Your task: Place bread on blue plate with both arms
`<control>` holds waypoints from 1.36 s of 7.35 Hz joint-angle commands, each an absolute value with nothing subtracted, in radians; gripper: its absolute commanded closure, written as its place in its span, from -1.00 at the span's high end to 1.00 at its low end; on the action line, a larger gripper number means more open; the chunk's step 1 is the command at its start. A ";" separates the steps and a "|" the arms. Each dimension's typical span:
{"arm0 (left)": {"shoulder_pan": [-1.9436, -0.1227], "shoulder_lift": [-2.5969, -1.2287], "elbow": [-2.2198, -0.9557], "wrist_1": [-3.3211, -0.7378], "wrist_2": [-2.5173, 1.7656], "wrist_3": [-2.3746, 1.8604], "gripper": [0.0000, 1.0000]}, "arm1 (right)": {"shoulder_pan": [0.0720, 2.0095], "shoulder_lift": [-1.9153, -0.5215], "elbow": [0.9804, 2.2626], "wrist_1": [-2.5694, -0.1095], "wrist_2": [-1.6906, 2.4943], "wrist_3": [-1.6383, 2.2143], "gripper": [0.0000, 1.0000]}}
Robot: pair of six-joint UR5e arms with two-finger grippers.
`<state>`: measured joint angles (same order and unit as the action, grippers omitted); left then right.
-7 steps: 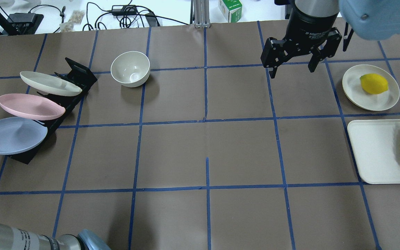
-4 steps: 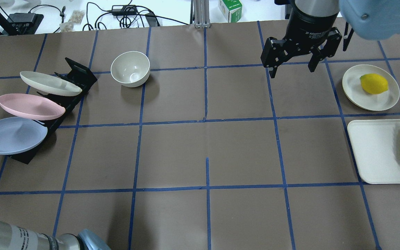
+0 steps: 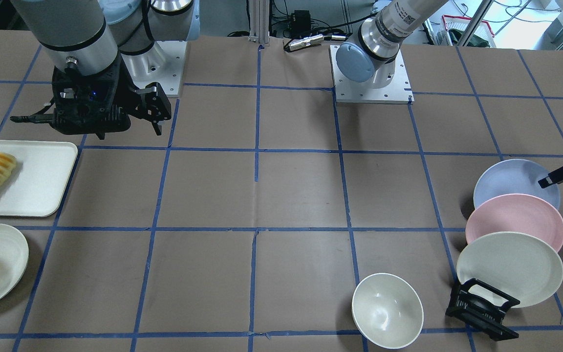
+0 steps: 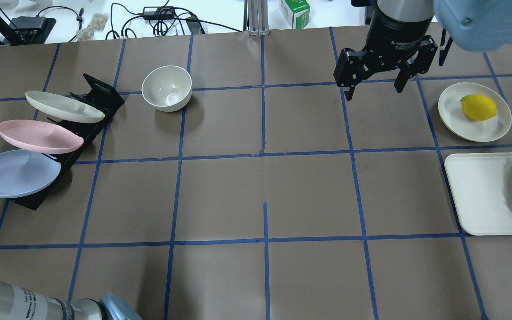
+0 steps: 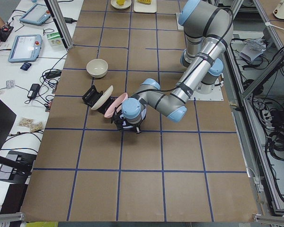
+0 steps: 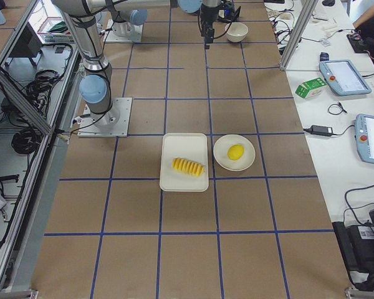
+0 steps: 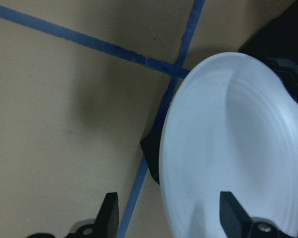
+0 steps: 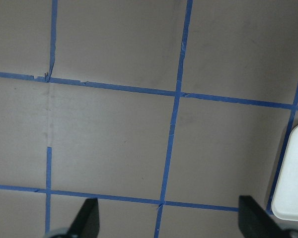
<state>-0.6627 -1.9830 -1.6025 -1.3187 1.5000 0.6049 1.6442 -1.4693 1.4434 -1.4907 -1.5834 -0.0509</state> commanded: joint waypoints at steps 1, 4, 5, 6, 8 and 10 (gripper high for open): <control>-0.663 -1.983 -1.594 -1.330 1.499 0.607 -0.93 | 1.634 -1.471 1.448 -1.489 -1.585 -0.064 1.00; -0.670 -1.971 -1.591 -1.347 1.572 0.609 -1.00 | 1.592 -1.474 1.470 -1.491 -1.585 -0.120 1.00; -0.676 -1.959 -1.585 -1.348 1.571 0.609 -1.00 | 1.579 -1.474 1.470 -1.490 -1.586 -0.141 1.00; -0.687 -1.944 -1.572 -1.354 1.574 0.609 -1.00 | 1.557 -1.474 1.471 -1.489 -1.586 -0.171 1.00; -0.690 -1.896 -1.525 -1.492 1.595 0.607 -1.00 | 1.469 -1.476 1.502 -1.491 -1.586 -0.270 1.00; -0.690 -1.841 -1.479 -1.657 1.637 0.606 -1.00 | 1.311 -1.485 1.583 -1.523 -1.591 -0.429 1.00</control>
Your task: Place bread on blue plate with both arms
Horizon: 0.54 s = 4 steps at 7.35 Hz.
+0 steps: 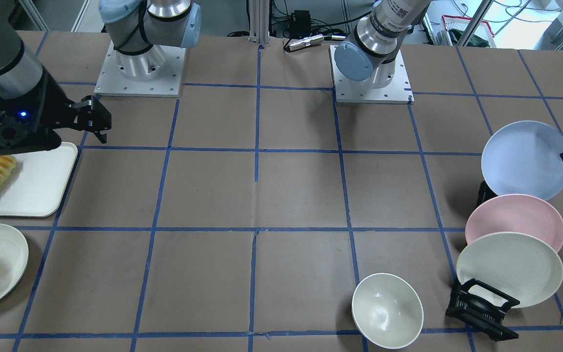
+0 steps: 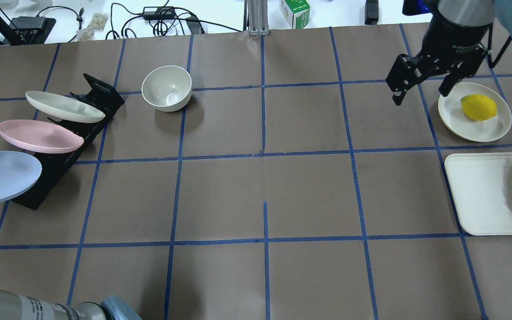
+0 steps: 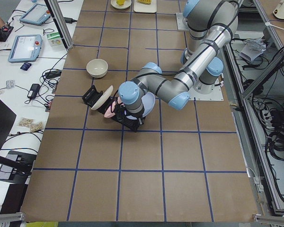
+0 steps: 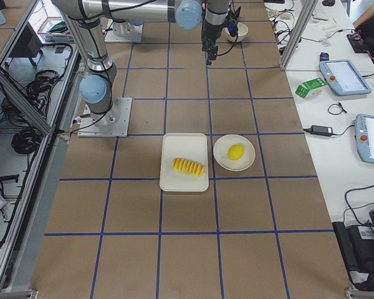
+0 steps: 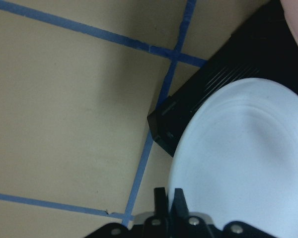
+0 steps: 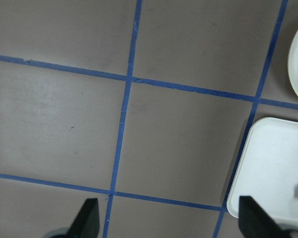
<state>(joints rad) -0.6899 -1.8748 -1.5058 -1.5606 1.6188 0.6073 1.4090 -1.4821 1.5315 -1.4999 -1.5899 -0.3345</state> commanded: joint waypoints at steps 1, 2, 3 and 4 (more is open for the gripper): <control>-0.690 -1.809 -1.471 -1.727 1.637 0.601 -1.00 | 1.216 -1.477 1.645 -1.607 -1.594 -0.531 1.00; -0.692 -1.772 -1.471 -1.808 1.635 0.600 -1.00 | 1.124 -1.476 1.731 -1.699 -1.594 -0.607 1.00; -0.705 -1.728 -1.473 -1.839 1.623 0.589 -1.00 | 1.041 -1.473 1.817 -1.829 -1.586 -0.659 1.00; -0.753 -1.691 -1.473 -1.841 1.585 0.543 -1.00 | 0.972 -1.467 1.875 -1.973 -1.592 -0.755 1.00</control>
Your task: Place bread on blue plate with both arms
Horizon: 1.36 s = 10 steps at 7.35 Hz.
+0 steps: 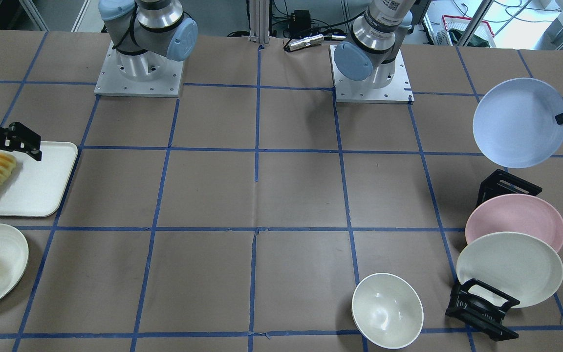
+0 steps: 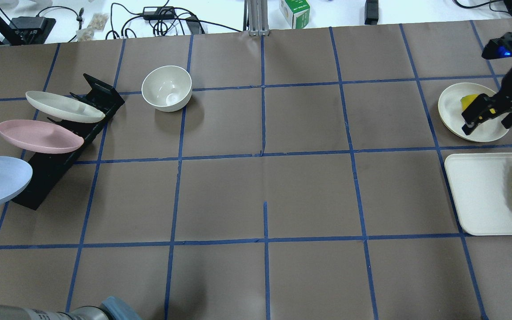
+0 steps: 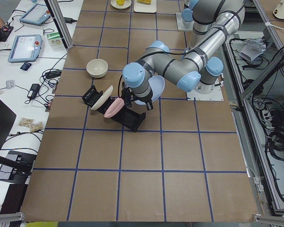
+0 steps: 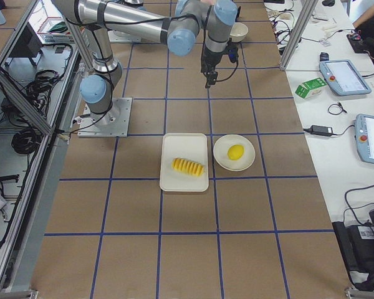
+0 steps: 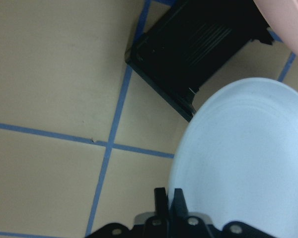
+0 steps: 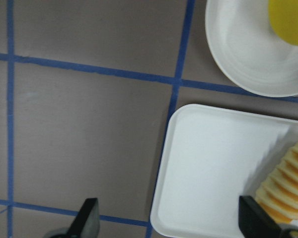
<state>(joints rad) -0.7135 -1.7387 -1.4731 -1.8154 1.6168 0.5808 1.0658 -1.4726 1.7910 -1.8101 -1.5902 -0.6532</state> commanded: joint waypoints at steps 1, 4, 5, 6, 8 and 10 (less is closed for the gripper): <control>-0.844 -1.669 -1.473 -1.841 1.550 0.432 -1.00 | 0.909 -1.427 1.897 -2.017 -1.589 -0.765 1.00; -1.165 -1.663 -1.480 -1.765 1.491 0.018 -1.00 | 0.813 -1.299 1.898 -2.164 -1.621 -0.793 1.00; -1.268 -1.678 -1.494 -1.667 1.490 -0.071 -1.00 | 0.811 -1.295 1.899 -2.163 -1.631 -0.796 1.00; -1.366 -1.690 -1.500 -1.613 1.473 -0.184 -1.00 | 0.811 -1.264 1.899 -2.166 -1.699 -0.790 1.00; -1.513 -1.709 -1.581 -1.385 1.440 -0.319 -1.00 | 0.804 -1.220 1.899 -2.174 -1.723 -0.790 1.00; -1.590 -1.750 -1.734 -1.071 1.357 -0.380 -1.00 | 0.787 -1.207 1.899 -2.171 -1.724 -0.792 1.00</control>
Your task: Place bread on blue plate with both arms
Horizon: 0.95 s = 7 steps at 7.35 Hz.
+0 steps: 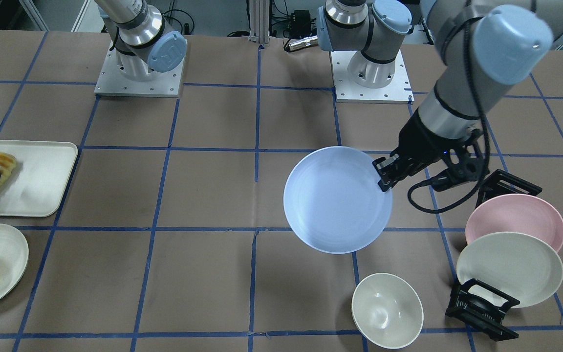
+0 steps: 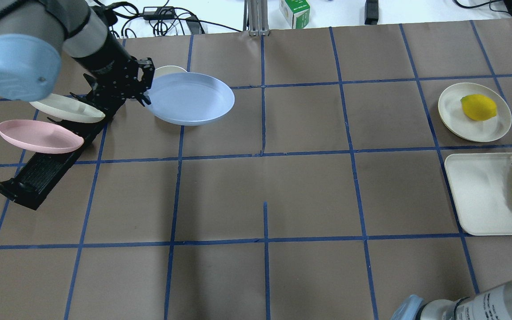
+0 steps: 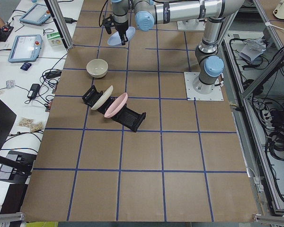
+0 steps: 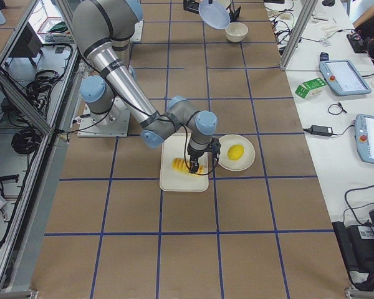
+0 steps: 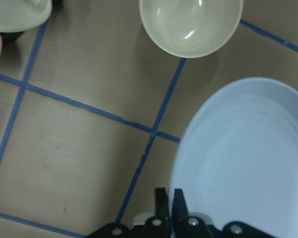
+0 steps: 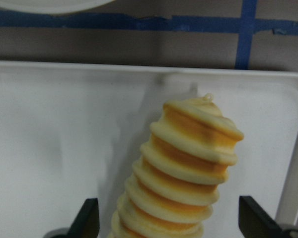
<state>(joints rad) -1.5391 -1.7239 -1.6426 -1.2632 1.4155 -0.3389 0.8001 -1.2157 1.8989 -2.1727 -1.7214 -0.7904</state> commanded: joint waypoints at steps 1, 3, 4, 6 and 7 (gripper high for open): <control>-1.612 -1.768 -1.805 -0.958 1.317 -0.402 -1.00 | 0.761 -1.200 1.899 -2.172 -1.738 -0.790 1.00; -1.655 -1.821 -1.899 -0.797 1.315 -0.405 -1.00 | 0.759 -1.172 1.899 -2.180 -1.727 -0.784 1.00; -1.667 -1.845 -1.919 -0.773 1.315 -0.403 -1.00 | 0.759 -1.172 1.899 -2.177 -1.721 -0.781 1.00; -1.681 -1.911 -1.919 -0.715 1.312 -0.402 -1.00 | 0.759 -1.172 1.899 -2.177 -1.698 -0.784 0.39; -1.687 -1.948 -1.919 -0.656 1.280 -0.402 -1.00 | 0.759 -1.172 1.899 -2.175 -1.700 -0.787 -0.07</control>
<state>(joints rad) -1.6781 -1.9035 -1.9174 -0.7182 1.3044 -0.4021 0.7594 -1.1723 1.8990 -2.1762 -1.7028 -0.7840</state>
